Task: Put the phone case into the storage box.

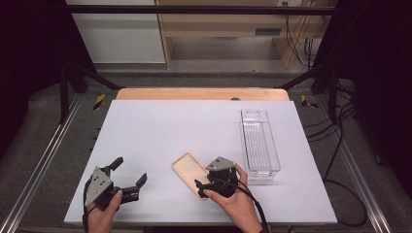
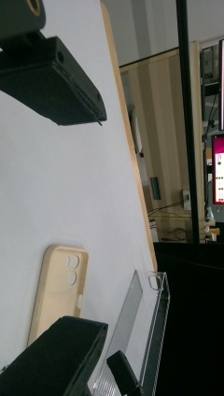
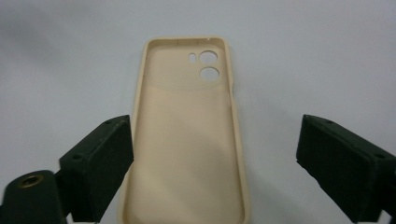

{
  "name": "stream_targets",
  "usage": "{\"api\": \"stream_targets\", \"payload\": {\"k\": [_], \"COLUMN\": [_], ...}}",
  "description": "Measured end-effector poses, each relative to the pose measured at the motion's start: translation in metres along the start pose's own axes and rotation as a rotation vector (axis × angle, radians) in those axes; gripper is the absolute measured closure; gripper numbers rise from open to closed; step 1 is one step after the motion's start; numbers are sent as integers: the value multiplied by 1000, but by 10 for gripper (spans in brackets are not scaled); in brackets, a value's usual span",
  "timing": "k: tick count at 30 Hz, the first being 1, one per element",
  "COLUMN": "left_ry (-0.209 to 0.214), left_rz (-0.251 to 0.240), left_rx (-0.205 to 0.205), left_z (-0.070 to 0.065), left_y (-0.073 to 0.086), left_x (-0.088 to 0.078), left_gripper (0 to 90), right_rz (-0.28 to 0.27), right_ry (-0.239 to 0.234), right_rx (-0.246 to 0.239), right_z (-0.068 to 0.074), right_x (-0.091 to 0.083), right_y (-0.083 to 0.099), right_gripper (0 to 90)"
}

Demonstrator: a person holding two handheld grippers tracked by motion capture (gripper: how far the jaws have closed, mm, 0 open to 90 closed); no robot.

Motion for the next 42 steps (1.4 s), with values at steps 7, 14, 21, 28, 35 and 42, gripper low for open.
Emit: {"api": "stream_targets", "payload": {"k": [7, 14, 21, 28, 35, 42], "left_ry": [1, 4, 7, 7, 11, 19], "left_rz": [0, 0, 0, -1, -2, -13], "left_rx": [-1, -1, 0, 0, -5, -41], "left_z": [0, 0, -1, -1, -1, -1], "left_y": [0, 0, 0, 0, -1, -2], "left_x": [0, 1, 1, 1, 1, 1], "left_gripper": [11, 11, 11, 11, 11, 11], "right_rz": [22, 69, 124, 149, 162, 142], "right_ry": [-5, -25, -55, -99, -35, -48], "right_rx": [14, 29, 36, 36, -42, -54], "right_z": [-4, -5, -5, 2, 11, 8], "right_x": [7, 19, 32, 37, 44, 42], "right_y": [2, 4, 8, 10, 15, 18], "right_gripper": [79, 78, 82, 84, 62, 88]}}
Point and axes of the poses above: each handheld gripper's, and its own axes: x roughly forward along the jaws, y roughly out of its underside, z roughly to its left, the point moved 2 cm from there along x, roughly forward along the jaws, and after that the axes turned 12 degrees about x, right-handed, at the moved point
